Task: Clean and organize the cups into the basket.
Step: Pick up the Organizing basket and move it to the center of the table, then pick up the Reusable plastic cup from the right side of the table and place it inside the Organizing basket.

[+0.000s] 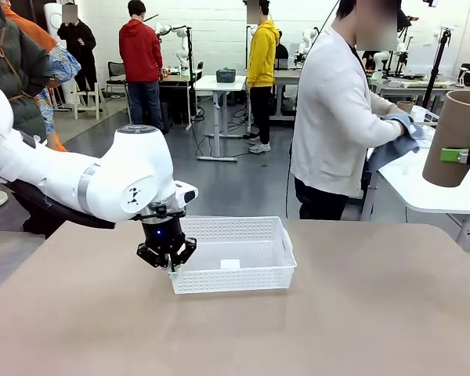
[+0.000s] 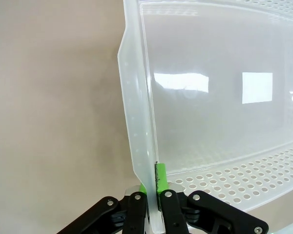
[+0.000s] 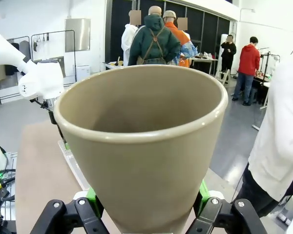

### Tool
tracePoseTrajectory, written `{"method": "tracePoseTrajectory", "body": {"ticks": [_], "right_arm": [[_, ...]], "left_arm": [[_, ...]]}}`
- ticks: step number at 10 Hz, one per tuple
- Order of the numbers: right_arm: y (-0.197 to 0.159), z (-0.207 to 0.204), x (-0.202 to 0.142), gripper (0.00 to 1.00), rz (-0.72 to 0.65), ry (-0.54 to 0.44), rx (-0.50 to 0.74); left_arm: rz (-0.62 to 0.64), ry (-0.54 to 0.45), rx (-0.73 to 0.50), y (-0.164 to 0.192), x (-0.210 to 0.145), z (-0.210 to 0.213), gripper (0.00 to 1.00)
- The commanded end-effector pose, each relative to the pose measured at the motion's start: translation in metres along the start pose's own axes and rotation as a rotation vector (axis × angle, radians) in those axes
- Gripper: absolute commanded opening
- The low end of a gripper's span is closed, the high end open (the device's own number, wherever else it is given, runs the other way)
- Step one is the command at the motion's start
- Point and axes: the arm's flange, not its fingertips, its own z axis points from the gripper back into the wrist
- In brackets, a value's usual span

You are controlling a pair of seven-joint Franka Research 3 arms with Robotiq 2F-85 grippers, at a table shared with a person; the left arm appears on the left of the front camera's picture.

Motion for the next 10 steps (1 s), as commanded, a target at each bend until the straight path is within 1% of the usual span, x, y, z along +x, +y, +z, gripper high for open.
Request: {"method": "tracePoseTrajectory", "body": {"ticks": [1,2,6,8,9,10], "right_arm": [[0.002,0.000,0.004,0.76,0.011,-0.005,0.004],[0.002,0.000,0.004,0.76,0.011,-0.005,0.004],[0.002,0.000,0.004,0.76,0.011,-0.005,0.004],[0.002,0.000,0.004,0.76,0.011,-0.005,0.004],[0.002,0.000,0.004,0.76,0.011,-0.005,0.004],[0.002,0.000,0.004,0.76,0.011,-0.005,0.004]], "left_arm": [[-0.024,0.020,-0.005,0.012,0.008,0.010,0.00],[-0.043,0.041,-0.007,0.017,0.009,0.012,0.00],[-0.135,0.095,0.004,0.013,0.000,0.014,0.00],[-0.138,0.106,0.014,0.013,-0.002,0.013,0.00],[-0.122,0.079,0.028,0.013,-0.002,0.005,0.00],[-0.122,0.079,0.028,0.013,-0.002,0.005,0.00]]}}
